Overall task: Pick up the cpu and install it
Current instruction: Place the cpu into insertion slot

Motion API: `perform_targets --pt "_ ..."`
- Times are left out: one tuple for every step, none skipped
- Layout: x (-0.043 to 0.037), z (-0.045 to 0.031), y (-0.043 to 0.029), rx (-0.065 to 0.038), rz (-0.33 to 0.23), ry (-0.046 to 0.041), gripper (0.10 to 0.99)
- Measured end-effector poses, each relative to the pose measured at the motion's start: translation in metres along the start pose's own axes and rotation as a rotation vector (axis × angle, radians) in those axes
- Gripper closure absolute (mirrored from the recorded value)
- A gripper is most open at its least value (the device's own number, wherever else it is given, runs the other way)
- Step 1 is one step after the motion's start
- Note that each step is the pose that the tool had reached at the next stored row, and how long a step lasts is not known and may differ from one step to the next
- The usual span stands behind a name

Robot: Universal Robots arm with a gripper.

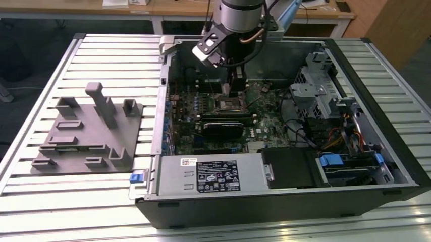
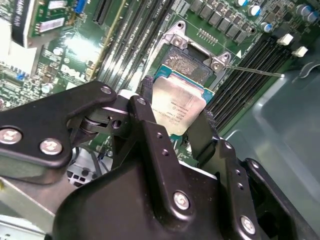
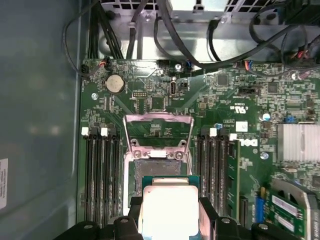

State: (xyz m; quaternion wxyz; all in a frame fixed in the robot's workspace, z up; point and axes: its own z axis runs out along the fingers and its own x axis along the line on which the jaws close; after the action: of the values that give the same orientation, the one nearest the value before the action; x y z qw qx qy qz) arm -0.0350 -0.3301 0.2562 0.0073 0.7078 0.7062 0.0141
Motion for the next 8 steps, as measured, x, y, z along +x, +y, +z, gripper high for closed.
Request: perform_targets --pt "0.0009 0.0019 0.0 0.0 0.003 0.0001 0.557" --pt "0.0015 0.0036 0.0001 0.0 0.008 -0.0001 0.557" --pt "0.0022 0.0055 0.0001 0.0 0.012 -0.0003 0.557" --pt "0.0024 0.0073 0.0001 0.0 0.014 -0.0002 0.557" --pt "0.0023 0.0091 0.0 0.0 0.014 -0.0003 0.557" --pt "0.0023 0.0109 -0.0001 0.0 0.014 -0.0003 0.557" --pt "0.0023 0.0127 -0.0001 0.0 0.014 -0.0004 0.557" --pt "0.0023 0.0145 -0.0002 0.0 0.014 -0.0002 0.557"
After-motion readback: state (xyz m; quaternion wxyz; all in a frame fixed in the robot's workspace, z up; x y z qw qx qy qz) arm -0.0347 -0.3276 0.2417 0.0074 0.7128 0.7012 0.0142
